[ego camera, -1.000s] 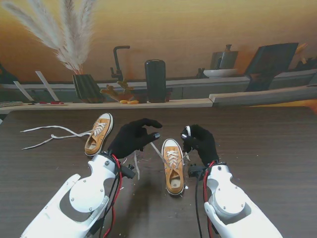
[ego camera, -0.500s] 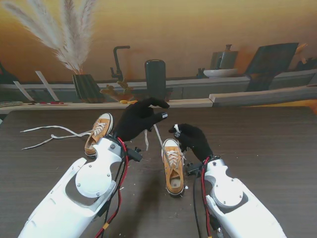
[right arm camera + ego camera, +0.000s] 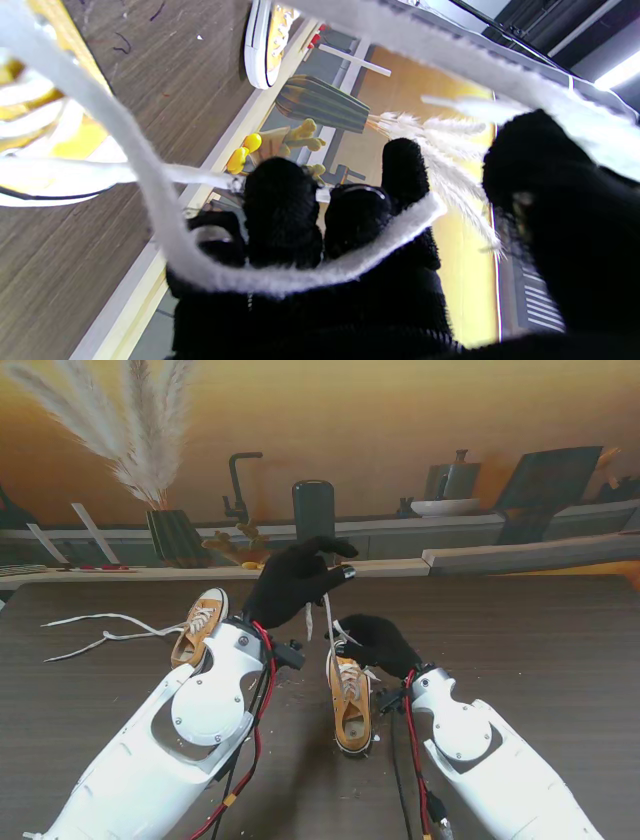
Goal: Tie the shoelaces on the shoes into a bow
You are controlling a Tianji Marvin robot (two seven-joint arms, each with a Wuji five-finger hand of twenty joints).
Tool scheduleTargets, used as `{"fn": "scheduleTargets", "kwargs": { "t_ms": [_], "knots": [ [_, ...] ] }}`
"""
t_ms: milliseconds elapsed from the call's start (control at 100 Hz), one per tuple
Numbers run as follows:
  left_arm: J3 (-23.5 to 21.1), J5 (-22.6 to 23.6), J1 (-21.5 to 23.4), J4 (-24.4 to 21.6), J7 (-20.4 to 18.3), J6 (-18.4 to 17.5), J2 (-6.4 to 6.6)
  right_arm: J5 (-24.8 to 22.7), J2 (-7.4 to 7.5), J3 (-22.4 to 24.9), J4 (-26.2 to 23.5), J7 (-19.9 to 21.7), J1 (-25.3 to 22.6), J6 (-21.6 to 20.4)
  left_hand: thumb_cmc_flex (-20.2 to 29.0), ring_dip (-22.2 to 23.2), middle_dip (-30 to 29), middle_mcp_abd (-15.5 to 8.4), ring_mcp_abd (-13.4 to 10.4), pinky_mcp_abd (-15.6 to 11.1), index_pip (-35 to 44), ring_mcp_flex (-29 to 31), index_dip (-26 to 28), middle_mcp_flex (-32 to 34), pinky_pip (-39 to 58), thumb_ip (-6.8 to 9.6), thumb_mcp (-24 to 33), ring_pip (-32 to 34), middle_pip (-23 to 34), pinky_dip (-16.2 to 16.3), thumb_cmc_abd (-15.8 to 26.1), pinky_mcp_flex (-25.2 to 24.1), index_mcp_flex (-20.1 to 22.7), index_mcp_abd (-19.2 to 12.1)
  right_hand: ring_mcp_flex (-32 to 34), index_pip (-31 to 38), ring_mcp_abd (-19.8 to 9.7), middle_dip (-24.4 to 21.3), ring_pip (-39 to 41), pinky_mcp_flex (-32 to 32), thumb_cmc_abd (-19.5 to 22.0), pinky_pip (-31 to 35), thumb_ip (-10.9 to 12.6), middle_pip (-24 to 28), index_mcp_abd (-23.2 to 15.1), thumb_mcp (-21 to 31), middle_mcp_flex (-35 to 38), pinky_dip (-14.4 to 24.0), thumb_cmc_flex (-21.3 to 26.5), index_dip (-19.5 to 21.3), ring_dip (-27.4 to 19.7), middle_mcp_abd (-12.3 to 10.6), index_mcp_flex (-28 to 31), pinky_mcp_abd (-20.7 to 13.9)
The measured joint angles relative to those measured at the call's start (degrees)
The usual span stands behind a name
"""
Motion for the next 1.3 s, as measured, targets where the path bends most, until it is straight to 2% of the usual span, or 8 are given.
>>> {"fn": "scheduleTargets", "kwargs": {
  "t_ms": [90, 260, 430, 660, 860, 1150, 1270, 1300],
  "knots": [
    [0.3, -0.3, -0.4, 0.0, 0.4, -0.4, -0.20, -0.9, -0.02, -0.8, 0.8, -0.1, 0.8, 0.1, 0.0, 0.0, 0.0, 0.0, 0.0, 0.0, 0.4, 0.0, 0.0, 0.0, 0.0, 0.00, 0.0, 0.0, 0.0, 0.0, 0.0, 0.0, 0.0, 0.0, 0.0, 1.3, 0.0, 0.0, 0.0, 0.1, 0.0, 0.0, 0.0, 0.3, -0.9, -0.2, 0.0, -0.1, 0.6, 0.2, 0.0, 0.0, 0.5, 0.0],
    [0.9, -0.1, -1.0, -0.5, 1.1, -0.9, -0.40, -2.0, -0.19, -1.7, 1.7, -0.8, 1.6, 0.0, 0.0, 0.1, 0.0, 0.4, 0.0, 0.0, 0.7, 0.0, 0.0, 0.0, 0.0, 0.00, 0.0, 0.0, 0.0, 0.1, 0.0, 0.0, 0.0, 0.0, 0.8, 15.4, 0.0, 0.0, 0.0, 1.7, -0.3, 0.0, -6.3, 0.3, -5.5, -1.0, 1.9, -0.8, 4.3, -6.9, 0.0, -0.1, 1.6, 0.0],
    [1.8, 5.7, -2.7, 0.3, 2.6, -0.6, -0.54, -1.7, -0.35, -1.5, 1.7, -0.7, 1.6, -0.1, 0.0, 0.1, 0.0, 0.4, 0.0, 0.0, 1.4, 0.0, 0.1, 0.0, -0.1, -0.01, -0.6, 0.0, 0.0, 0.1, 0.0, -0.1, 0.0, -0.1, 1.6, 21.0, 0.0, 0.0, -0.5, 2.0, -0.3, 0.0, -6.3, 0.3, -8.9, -0.9, 3.3, -0.8, 5.4, -7.1, 0.0, -0.1, 7.5, 0.0],
    [4.2, 5.1, -6.9, 4.7, 5.4, 1.1, -1.67, -0.6, 0.31, -0.9, 1.3, 3.0, 1.4, -2.5, 0.0, 0.1, 0.1, 0.4, 0.0, 0.0, 2.0, -2.6, 0.1, -1.4, -2.3, -0.01, -1.9, -1.7, -1.0, 0.2, 0.9, -2.9, 0.0, -0.1, 1.6, 21.7, 0.0, -0.1, -0.7, 2.0, 0.9, 0.0, -6.3, 0.3, -9.9, -1.3, 3.8, -0.9, 6.4, -7.1, 0.0, -0.1, 10.0, 0.0],
    [7.6, 5.5, -10.4, 9.5, 5.0, 2.6, -2.17, 0.6, 0.98, -1.1, 1.8, 5.1, 2.0, -6.0, 2.5, 0.2, -1.6, 0.5, -0.1, -1.9, 1.3, -11.9, 0.9, -8.2, -12.7, -0.01, -4.1, -15.1, -11.9, 3.4, 1.5, -14.4, -2.4, -2.1, 1.6, 21.7, 0.1, -0.1, -2.0, 1.2, 1.2, -0.2, -6.3, -0.4, -10.7, -1.5, 4.4, -1.3, 6.3, -7.1, 0.0, -0.1, 10.0, 0.5],
    [12.6, 5.8, -14.4, 17.6, 4.0, 2.5, -3.45, 0.3, 1.55, -0.7, 1.0, 5.9, 1.5, -6.8, 3.6, 0.2, 0.0, 0.7, -0.1, -2.9, 1.2, -18.7, 1.5, -11.2, -24.0, -0.02, -4.2, -29.2, -26.1, 4.9, 1.5, -21.7, -2.8, -2.1, 1.6, 21.7, 0.1, -0.1, -3.4, 0.1, 1.2, -1.0, -6.3, -1.1, -10.7, -1.5, 4.4, -1.5, 6.3, -7.1, 0.0, -0.1, 10.0, 0.6],
    [13.4, 7.0, -15.0, 18.3, -0.6, 2.5, -3.14, 0.2, 1.59, -0.4, 0.7, 5.9, 1.2, -6.8, 3.6, -1.7, 3.0, 4.2, -0.1, -5.3, -0.9, -26.2, 2.3, -19.1, -30.8, -0.02, -4.1, -36.5, -38.4, 4.9, 1.5, -26.6, -3.7, -2.2, 1.6, 21.7, 0.1, -0.2, -3.4, 0.1, 1.2, -1.4, -6.3, -1.1, -10.7, -1.6, 4.4, -1.5, 6.3, -7.1, 0.0, -0.1, 10.0, 0.6],
    [13.7, 7.9, -15.1, 18.3, -1.9, 2.5, -2.90, 0.2, 1.60, -0.3, 0.6, 5.9, 1.1, -6.8, 3.1, -2.9, -2.7, 5.0, -0.1, -5.7, -2.1, -28.4, 2.4, -23.4, -33.5, -0.02, -4.0, -39.2, -38.6, 4.9, 1.5, -27.8, -3.6, -2.3, 1.6, 21.7, 0.1, -0.7, -3.4, 0.1, 0.6, -1.4, -6.5, -1.1, -10.7, -1.4, 4.4, -1.5, 6.9, -7.2, 0.0, -0.1, 10.1, 0.6]
  ]
}}
